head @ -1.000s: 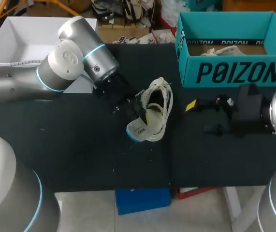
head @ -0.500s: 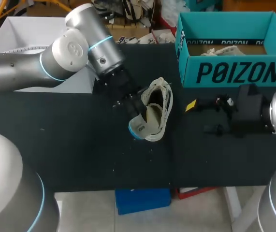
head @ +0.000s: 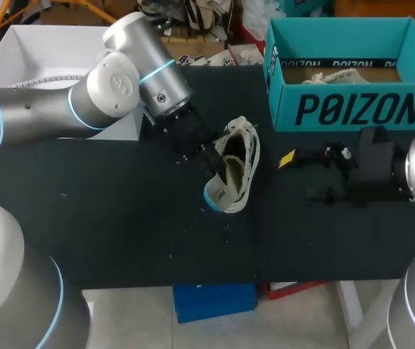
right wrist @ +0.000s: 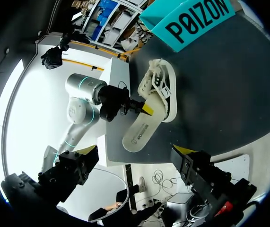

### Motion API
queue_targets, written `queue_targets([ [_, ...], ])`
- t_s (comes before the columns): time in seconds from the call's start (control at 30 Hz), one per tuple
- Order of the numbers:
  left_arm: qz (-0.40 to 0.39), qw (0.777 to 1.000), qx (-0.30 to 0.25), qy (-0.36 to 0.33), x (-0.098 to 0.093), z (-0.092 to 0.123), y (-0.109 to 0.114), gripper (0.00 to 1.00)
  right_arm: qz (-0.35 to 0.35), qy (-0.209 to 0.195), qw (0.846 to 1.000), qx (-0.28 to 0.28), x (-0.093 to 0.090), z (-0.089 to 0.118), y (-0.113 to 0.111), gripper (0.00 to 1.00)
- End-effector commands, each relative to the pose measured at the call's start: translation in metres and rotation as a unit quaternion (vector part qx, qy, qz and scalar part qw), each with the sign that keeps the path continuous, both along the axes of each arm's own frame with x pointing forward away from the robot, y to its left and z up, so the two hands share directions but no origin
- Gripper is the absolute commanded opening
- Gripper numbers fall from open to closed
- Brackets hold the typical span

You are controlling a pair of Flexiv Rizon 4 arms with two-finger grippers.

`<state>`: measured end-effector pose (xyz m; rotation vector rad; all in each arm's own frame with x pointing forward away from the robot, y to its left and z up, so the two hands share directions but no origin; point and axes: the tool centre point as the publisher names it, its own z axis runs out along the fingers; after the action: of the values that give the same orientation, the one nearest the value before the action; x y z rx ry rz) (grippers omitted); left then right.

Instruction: Take the shoe out of the shoebox, open the shoe tongue, remove and reinsert the insole, then place the shoe into the shoebox

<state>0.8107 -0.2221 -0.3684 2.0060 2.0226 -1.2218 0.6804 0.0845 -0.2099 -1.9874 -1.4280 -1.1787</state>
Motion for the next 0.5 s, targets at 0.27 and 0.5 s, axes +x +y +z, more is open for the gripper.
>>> queue_targets([
  [0.27,0.049,0.998,-0.003,-0.042,0.012,-0.02,0.011,0.0,0.001,0.0,1.0,0.001,-0.002,0.001,-0.002,1.0],
  [0.5,0.064,0.997,-0.018,-0.046,0.028,-0.028,0.0,0.0,0.001,0.0,1.0,0.001,-0.002,0.001,-0.002,1.0],
])
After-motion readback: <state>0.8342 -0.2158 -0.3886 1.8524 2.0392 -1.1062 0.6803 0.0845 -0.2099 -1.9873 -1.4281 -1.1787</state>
